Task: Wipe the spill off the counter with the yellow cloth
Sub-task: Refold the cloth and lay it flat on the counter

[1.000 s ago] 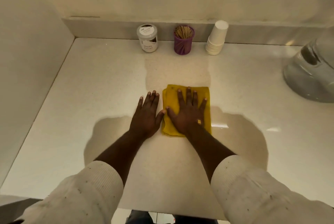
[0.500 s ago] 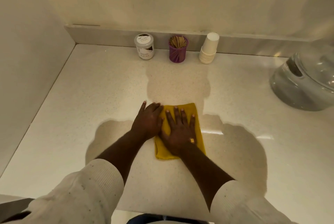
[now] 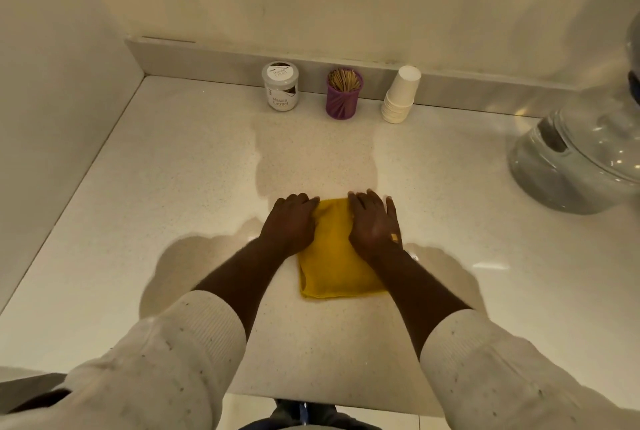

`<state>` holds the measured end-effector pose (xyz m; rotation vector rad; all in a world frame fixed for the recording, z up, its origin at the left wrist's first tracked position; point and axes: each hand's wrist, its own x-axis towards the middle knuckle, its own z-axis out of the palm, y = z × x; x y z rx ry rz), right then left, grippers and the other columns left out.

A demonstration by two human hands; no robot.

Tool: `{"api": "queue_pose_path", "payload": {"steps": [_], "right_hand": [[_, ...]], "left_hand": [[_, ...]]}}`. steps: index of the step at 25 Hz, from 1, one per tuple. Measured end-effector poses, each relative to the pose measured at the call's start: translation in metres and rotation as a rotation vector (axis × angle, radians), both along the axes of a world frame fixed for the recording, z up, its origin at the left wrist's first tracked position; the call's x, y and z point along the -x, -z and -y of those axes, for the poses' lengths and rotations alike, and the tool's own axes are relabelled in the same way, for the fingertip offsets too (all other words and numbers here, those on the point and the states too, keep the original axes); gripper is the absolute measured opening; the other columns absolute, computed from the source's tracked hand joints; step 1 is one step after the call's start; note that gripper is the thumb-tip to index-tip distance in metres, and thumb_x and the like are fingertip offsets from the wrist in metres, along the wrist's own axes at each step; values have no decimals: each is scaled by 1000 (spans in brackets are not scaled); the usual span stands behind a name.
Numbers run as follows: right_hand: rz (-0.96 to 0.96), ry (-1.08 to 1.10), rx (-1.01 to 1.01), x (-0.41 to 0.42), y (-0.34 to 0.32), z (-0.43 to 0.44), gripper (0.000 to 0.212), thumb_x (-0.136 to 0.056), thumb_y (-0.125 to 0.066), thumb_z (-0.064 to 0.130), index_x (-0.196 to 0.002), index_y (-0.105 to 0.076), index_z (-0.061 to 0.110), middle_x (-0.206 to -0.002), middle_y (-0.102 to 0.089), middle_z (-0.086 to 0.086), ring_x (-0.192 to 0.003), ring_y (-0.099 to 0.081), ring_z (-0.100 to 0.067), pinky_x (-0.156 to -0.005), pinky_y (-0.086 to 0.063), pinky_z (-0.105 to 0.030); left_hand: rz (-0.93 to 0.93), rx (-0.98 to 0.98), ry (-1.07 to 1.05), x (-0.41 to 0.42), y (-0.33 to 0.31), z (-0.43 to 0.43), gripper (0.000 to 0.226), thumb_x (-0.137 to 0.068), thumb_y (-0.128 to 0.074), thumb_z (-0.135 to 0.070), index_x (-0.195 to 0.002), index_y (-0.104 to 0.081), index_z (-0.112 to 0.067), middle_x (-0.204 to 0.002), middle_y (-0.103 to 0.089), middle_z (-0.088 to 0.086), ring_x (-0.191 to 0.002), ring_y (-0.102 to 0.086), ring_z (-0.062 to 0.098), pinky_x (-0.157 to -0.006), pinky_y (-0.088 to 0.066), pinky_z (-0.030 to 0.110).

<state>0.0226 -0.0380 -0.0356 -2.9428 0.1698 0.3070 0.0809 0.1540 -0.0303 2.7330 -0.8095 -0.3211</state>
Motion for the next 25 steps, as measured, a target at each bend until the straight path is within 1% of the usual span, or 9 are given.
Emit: {"api": "queue_pose_path", "payload": {"steps": [3, 5, 7, 10, 12, 14, 17, 21, 25], "right_hand": [[68, 46, -9, 3, 0, -3, 58, -98, -51, 22, -154, -36, 15, -149, -46, -10, -142, -36, -30, -123, -15, -49], [161, 69, -9, 5, -2, -4, 40, -95, -54, 15, -135, -56, 13, -131, -57, -11, -124, -51, -31, -113, -30, -45], [257, 104, -40, 9, -5, -4, 27, -91, -56, 9, -117, -64, 11, -118, -61, -12, -108, -56, -31, -102, -37, -43], [307, 123, -84, 17, -13, -2, 25, -89, -48, 13, -108, -64, 10, -107, -65, -12, -98, -60, -32, -93, -41, -43], [332, 98, -87, 24, -19, 0, 30, -87, -41, 20, -105, -64, 12, -100, -67, -9, -93, -62, -32, -89, -41, -43], [362, 83, -66, 30, -25, 3, 29, -89, -45, 20, -108, -66, 14, -102, -68, -7, -95, -63, -31, -89, -40, -43], [436, 112, -64, 39, -35, 2, 31, -84, -52, 15, -111, -69, 14, -107, -70, -7, -99, -63, -31, -91, -42, -45], [556, 192, -74, 57, -54, 7, 37, -78, -50, 12, -108, -71, 12, -104, -72, -9, -97, -66, -34, -90, -45, -48], [641, 211, -59, 76, -69, 28, 35, -78, -46, 13, -102, -72, 13, -97, -73, -7, -89, -68, -35, -84, -47, -47]], "left_hand": [[0, 37, -15, 1, -2, 2, 37, -94, -53, -23, -129, -60, -13, -122, -62, 9, -111, -57, 28, -96, -42, 41], [6, 58, -24, 1, -3, 1, 31, -94, -52, -23, -123, -61, -12, -120, -62, 9, -108, -58, 28, -94, -43, 41], [6, 89, -37, 0, -5, -1, 26, -94, -53, -22, -116, -62, -12, -113, -65, 8, -100, -61, 28, -89, -44, 40], [-3, 153, -44, 0, -10, -3, 18, -92, -54, -17, -107, -62, -14, -95, -70, 8, -83, -65, 30, -75, -40, 33], [-27, 201, -54, 1, -17, -3, 21, -90, -57, -17, -111, -61, -15, -95, -72, 8, -81, -67, 30, -72, -41, 31], [-61, 242, -67, 3, -26, -5, 35, -88, -62, -18, -124, -61, -17, -107, -73, 7, -91, -69, 30, -80, -49, 35], [-106, 289, -49, 6, -40, -4, 50, -86, -66, -19, -135, -60, -18, -122, -70, 8, -108, -66, 28, -99, -49, 40], [-74, 328, 46, 14, -63, 5, 37, -79, -61, -31, -110, -72, -13, -105, -70, 8, -97, -66, 27, -87, -51, 39], [-30, 404, 57, 24, -80, 20, 22, -80, -65, -29, -95, -72, -16, -94, -70, 3, -86, -65, 24, -76, -51, 37]]}}
